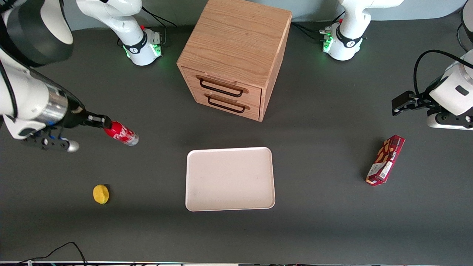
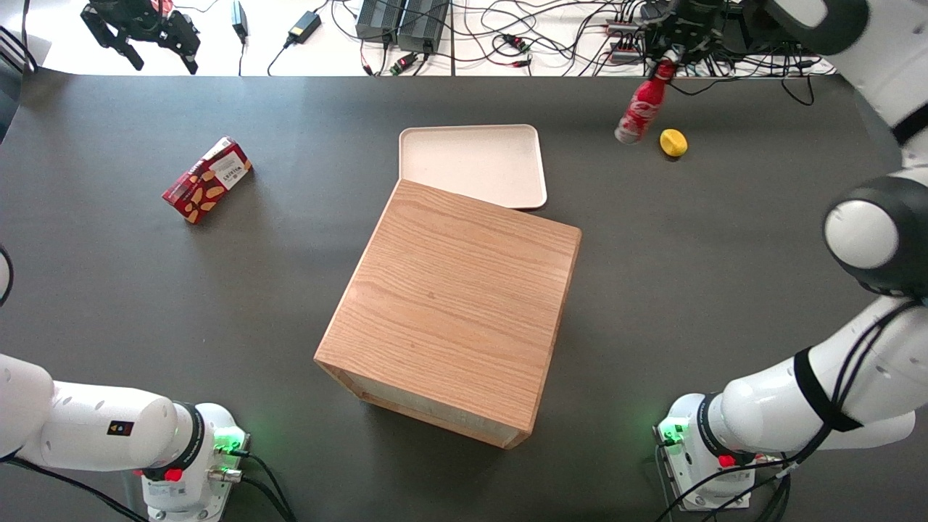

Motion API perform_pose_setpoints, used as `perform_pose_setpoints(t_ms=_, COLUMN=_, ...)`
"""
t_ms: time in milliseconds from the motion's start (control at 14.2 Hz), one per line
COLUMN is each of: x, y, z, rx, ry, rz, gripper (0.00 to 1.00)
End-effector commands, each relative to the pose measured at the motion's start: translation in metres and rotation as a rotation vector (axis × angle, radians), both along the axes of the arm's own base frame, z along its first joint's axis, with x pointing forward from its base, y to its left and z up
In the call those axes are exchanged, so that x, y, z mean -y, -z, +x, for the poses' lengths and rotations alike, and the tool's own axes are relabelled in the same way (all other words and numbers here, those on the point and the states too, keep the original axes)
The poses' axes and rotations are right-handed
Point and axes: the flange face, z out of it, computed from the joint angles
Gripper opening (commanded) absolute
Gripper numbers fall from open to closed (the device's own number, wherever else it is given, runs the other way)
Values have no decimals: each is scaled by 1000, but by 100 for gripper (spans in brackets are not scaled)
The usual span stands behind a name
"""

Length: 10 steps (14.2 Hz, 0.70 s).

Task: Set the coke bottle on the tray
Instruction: 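Lift the bottle with the right gripper and carry it toward the white tray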

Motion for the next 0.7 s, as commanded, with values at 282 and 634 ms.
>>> perform_pose_setpoints(t_ms=282, x=-112, y=109, z=91, rx=96, ry=355, rz=49, gripper=0)
perform_pose_setpoints(t_ms=634, x=-145, y=194, z=111, rx=185, ry=431, rz=4, gripper=0)
